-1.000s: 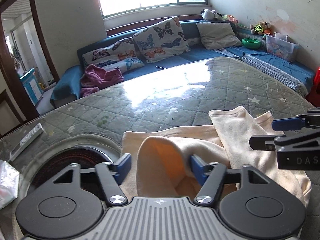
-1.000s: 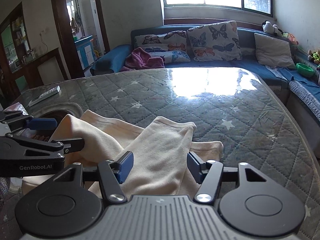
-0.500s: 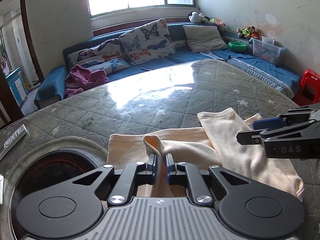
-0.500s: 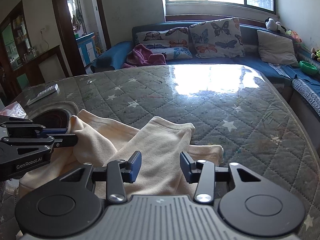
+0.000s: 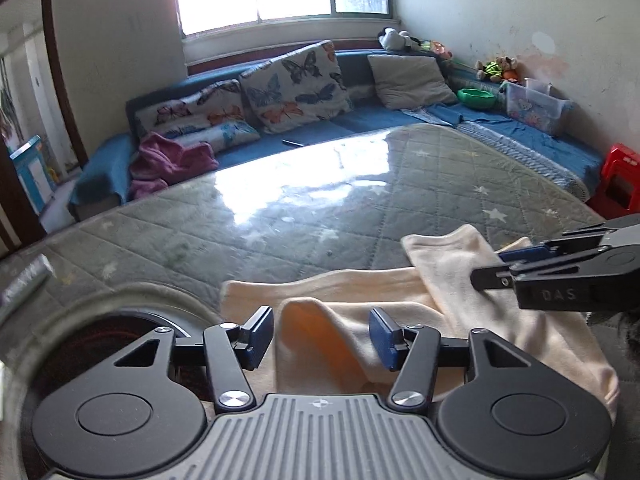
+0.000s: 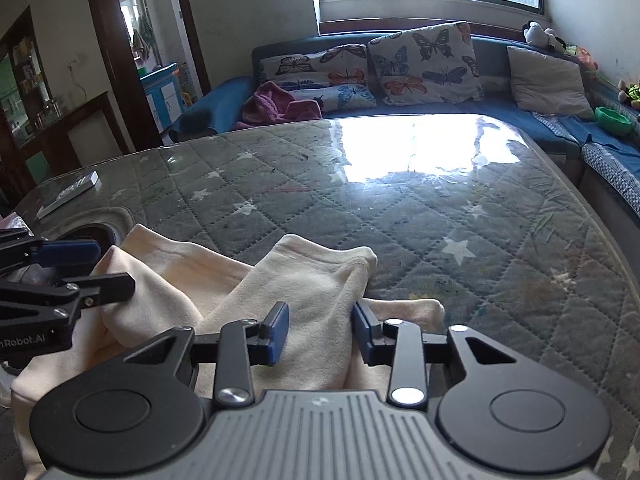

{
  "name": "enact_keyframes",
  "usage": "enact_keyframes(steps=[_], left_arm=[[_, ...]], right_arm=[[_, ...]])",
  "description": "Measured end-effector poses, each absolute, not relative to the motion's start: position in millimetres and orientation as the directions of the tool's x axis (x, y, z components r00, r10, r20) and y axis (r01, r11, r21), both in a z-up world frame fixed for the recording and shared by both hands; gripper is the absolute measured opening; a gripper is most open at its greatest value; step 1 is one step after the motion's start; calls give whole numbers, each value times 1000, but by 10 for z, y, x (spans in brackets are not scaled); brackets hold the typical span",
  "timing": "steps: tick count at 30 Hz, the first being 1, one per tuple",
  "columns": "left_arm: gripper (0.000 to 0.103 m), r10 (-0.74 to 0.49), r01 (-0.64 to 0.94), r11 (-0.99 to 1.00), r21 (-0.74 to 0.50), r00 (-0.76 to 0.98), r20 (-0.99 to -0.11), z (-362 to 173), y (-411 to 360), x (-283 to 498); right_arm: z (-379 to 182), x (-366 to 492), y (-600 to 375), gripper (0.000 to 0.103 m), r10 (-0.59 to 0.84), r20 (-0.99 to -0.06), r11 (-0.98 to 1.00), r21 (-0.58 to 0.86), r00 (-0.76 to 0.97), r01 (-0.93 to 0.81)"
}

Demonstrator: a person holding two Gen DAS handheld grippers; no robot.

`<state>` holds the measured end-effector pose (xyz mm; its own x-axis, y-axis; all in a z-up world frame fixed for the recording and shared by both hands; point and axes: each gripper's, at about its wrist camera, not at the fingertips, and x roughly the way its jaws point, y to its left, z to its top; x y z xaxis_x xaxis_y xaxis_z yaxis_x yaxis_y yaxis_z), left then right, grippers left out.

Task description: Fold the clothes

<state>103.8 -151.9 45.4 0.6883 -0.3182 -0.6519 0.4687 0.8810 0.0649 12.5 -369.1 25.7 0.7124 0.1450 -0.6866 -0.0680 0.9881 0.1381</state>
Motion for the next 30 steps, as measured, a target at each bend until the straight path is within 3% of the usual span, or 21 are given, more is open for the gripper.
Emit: enact_keyframes(steps=[1,3,6,13,22,30], left_arm=[[53,-327,479,876,61,681,-655,436,-1536,1040],[14,-344,501,864,52,663,-665,397,-1566,1043],[5,-351,492,870,31,662,-662,392,-1536,1013],[4,-331,403,915,-12,734,-593,642,-1212,794],[4,-181,158,983,-89,830,-527,916,-247,192],[4,-39,-29,994,-104,799,-600,670,526,-429]], right_arm=[[256,133,-3693,23,144,-685,988,138,715,-68],[256,143,-3712,14,151,-683,987,148,715,-68],[274,113,-3763,6,149,-673,986,161,725,-53],[529,-209,-3910,4,127,-600,985,173,790,-27],[878,-1099,-4398,4,19,-512,985,156,859,71],[814,-1809,-4872,4,-138,-524,960,139,841,244]])
